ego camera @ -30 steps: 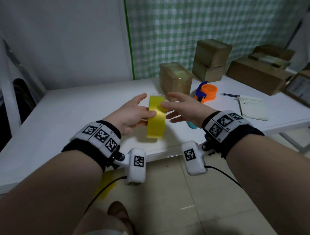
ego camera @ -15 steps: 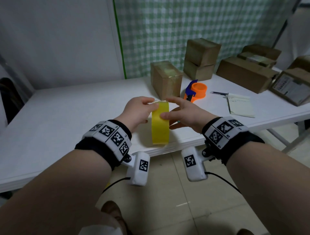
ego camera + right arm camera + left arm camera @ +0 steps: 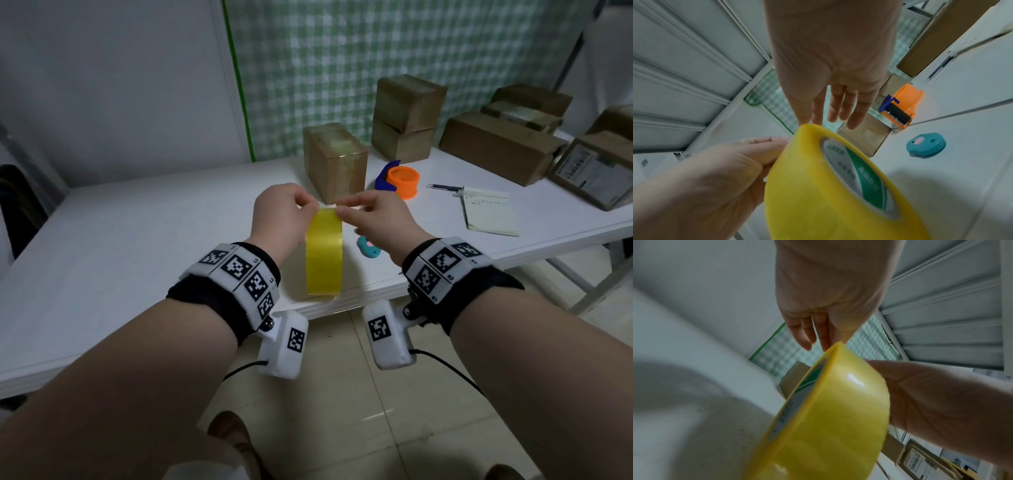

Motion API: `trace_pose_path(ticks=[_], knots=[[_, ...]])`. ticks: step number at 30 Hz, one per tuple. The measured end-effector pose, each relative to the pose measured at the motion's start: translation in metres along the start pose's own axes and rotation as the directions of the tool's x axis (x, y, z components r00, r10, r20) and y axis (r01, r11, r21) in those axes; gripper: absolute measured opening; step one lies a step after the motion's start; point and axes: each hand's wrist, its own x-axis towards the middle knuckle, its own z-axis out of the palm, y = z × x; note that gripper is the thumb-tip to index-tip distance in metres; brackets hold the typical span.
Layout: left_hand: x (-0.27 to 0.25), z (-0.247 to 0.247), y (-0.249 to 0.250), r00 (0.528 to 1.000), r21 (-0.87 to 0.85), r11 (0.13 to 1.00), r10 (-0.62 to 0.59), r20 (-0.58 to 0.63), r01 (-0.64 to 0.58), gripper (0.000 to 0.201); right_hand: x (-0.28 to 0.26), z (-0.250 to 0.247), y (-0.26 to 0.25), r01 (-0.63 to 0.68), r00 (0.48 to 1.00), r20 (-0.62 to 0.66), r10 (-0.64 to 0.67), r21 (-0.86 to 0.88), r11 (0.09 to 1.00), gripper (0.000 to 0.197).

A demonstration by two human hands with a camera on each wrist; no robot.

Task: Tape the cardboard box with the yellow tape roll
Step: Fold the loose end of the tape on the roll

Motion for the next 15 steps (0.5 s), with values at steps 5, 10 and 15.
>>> trace_pose_path(ticks=[5, 10, 15], knots=[[-0.003, 0.001, -0.002, 0.995, 0.059, 0.994, 0.093, -0.023, -0.091, 0.018, 0.004, 0.007, -0.004, 0.102, 0.99, -0.085, -0.11, -0.094, 0.99, 0.007], [-0.006, 0.004, -0.006, 0.991, 0.058, 0.991, 0.124, -0.049, -0.121, 0.018, 0.006, 0.011, -0.006, 0.189, 0.973, -0.072, -0.22, -0.304, 0.934, 0.012], [-0.005, 0.01, -0.011, 0.987, 0.068, 0.988, 0.143, -0.067, -0.138, 0.016, 0.006, 0.015, -0.005, 0.321, 0.919, -0.049, -0.391, -0.484, 0.814, 0.018]])
